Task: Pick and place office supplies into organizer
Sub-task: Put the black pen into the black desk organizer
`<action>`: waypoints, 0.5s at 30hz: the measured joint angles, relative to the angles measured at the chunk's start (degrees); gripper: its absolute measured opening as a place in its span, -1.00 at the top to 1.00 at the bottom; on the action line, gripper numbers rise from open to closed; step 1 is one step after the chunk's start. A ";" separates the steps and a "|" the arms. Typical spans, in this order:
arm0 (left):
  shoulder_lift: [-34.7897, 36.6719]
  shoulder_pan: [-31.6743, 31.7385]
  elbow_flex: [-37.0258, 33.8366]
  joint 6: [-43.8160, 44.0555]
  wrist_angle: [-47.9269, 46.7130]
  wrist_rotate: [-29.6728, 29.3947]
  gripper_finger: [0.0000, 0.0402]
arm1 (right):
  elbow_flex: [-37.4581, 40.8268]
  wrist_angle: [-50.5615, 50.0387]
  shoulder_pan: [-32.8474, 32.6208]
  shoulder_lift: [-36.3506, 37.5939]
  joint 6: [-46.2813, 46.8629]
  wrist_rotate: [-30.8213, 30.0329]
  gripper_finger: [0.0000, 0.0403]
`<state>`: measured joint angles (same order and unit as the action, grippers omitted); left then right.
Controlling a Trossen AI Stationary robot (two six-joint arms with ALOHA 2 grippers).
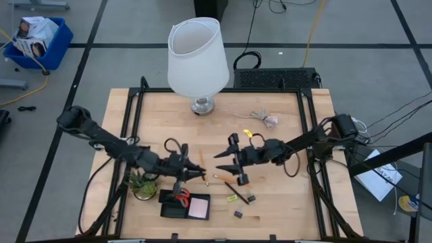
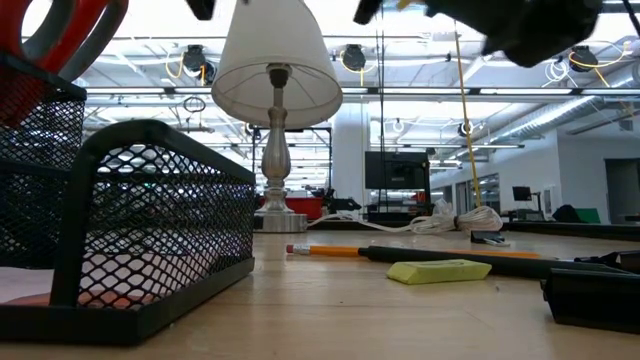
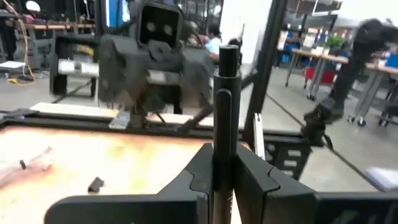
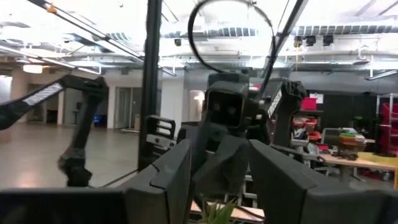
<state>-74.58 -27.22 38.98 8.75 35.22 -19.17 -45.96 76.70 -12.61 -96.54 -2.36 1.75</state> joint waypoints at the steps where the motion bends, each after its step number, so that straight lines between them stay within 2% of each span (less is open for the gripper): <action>1: 0.14 -1.25 0.00 -0.02 -0.54 -0.72 0.81 | 1.46 -0.02 -0.28 1.39 -0.09 -0.01 0.23; 6: 0.97 -8.12 0.00 -0.88 -1.41 -4.83 0.73 | 8.67 0.20 -0.79 8.24 -0.15 -1.31 0.24; 9: 2.40 -13.04 0.00 -1.15 -4.41 -9.44 0.79 | 12.31 0.19 -0.79 10.98 0.13 -3.53 0.26; 12: 3.40 -18.15 -0.03 -0.14 -11.08 -16.08 0.81 | 14.48 0.31 -0.79 12.00 0.65 -3.99 0.26; 15: 3.63 -22.77 -0.02 2.52 -13.55 -24.05 0.81 | 15.22 0.13 -0.79 12.05 1.54 -4.63 0.26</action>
<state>-70.95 -50.00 38.96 11.27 21.66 -43.22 -30.75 76.84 -13.41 -84.49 -0.82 -2.87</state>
